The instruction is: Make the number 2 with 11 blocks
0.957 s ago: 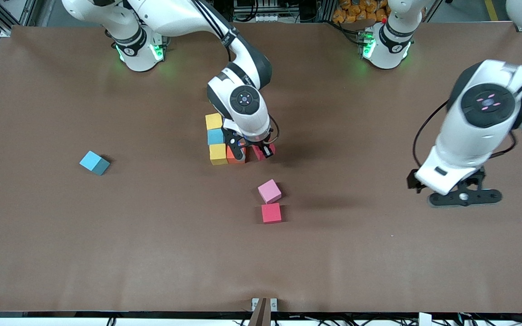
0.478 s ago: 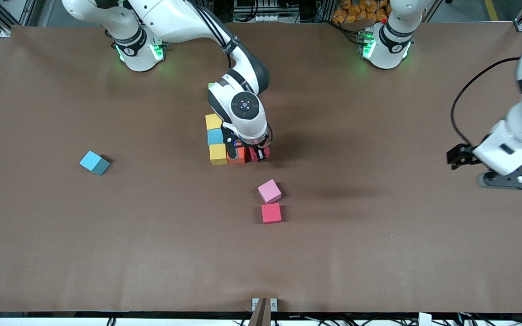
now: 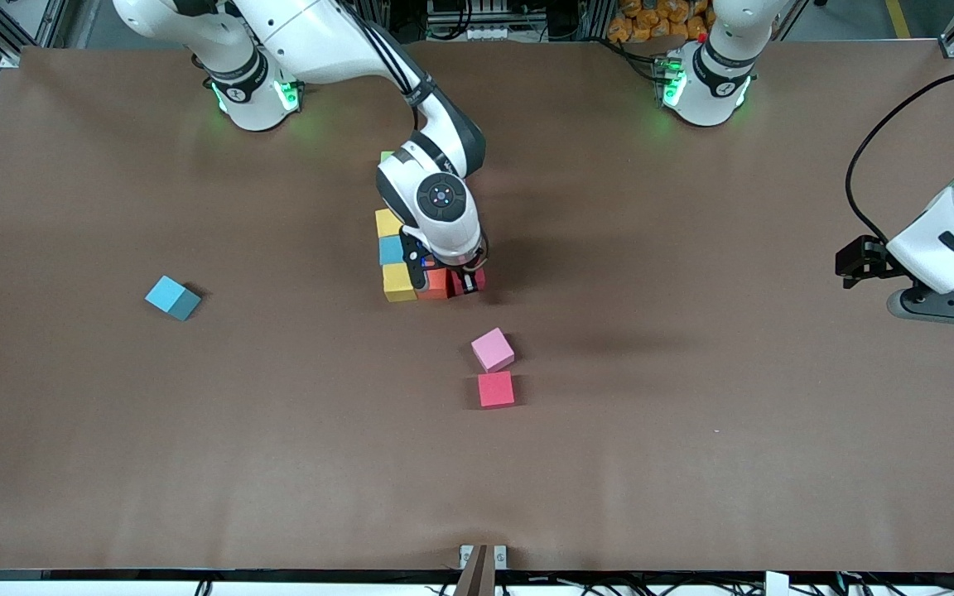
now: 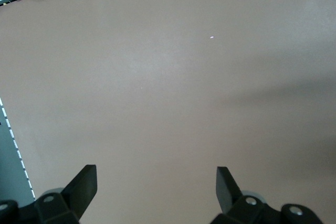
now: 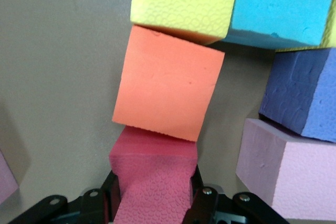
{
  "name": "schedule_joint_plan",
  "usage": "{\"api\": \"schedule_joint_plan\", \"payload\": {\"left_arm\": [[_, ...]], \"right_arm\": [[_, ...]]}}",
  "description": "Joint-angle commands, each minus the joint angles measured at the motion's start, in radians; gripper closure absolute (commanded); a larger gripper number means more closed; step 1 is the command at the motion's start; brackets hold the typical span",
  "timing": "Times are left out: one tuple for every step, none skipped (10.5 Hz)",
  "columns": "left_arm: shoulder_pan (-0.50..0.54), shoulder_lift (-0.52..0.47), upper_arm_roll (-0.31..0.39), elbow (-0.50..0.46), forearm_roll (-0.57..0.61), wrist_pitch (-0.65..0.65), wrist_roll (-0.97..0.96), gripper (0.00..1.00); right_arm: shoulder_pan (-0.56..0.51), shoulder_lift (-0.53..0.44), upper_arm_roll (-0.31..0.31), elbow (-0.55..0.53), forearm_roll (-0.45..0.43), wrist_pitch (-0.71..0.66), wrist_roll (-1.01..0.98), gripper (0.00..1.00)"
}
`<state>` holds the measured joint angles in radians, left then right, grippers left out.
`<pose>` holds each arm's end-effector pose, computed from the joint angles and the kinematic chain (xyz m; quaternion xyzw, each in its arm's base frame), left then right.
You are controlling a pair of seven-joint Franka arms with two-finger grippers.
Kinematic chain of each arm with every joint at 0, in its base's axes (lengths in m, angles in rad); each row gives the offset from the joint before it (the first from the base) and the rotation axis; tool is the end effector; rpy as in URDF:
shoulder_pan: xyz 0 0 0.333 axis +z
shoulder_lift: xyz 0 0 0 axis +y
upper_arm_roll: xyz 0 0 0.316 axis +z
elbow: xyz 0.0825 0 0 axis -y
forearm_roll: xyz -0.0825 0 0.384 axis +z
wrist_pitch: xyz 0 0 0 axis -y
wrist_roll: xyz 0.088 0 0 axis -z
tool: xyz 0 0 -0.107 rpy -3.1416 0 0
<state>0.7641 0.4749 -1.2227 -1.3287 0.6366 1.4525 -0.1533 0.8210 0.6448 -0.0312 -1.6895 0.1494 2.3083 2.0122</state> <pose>0.6238 -0.0603 0.5895 -0.9891 0.1089 0.0015 0.0992 0.4720 0.4835 0.2211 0.7896 -0.6118 -0.0467 0.0047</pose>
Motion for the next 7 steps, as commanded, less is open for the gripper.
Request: {"api": "schedule_joint_plan", "payload": {"left_arm": [[0.004, -0.019, 0.003, 0.003, -0.024, 0.005, 0.021, 0.0], [0.004, -0.018, 0.005, 0.014, -0.043, 0.014, 0.023, 0.0], [0.006, -0.016, 0.015, 0.031, -0.079, 0.015, 0.028, 0.0], [-0.005, -0.031, 0.081, 0.032, -0.127, 0.017, 0.035, 0.0], [-0.028, -0.092, 0.163, 0.032, -0.206, 0.026, 0.049, 0.0], [-0.075, -0.131, 0.269, 0.032, -0.272, 0.031, 0.067, 0.0], [-0.144, -0.172, 0.387, 0.031, -0.317, 0.031, 0.08, 0.0]], "right_arm": [[-0.037, -0.076, 0.03, -0.111, -0.056, 0.034, 0.028, 1.0], [-0.043, -0.08, 0.033, -0.121, -0.062, 0.036, 0.028, 1.0], [-0.043, -0.08, 0.033, -0.128, -0.062, 0.048, 0.028, 1.0], [-0.045, -0.08, 0.033, -0.13, -0.062, 0.052, 0.028, 1.0], [-0.049, -0.08, 0.033, -0.13, -0.062, 0.055, 0.028, 1.0], [-0.052, -0.08, 0.033, -0.13, -0.06, 0.068, 0.03, 1.0], [-0.054, -0.079, 0.033, -0.13, -0.06, 0.075, 0.033, 1.0]]}}
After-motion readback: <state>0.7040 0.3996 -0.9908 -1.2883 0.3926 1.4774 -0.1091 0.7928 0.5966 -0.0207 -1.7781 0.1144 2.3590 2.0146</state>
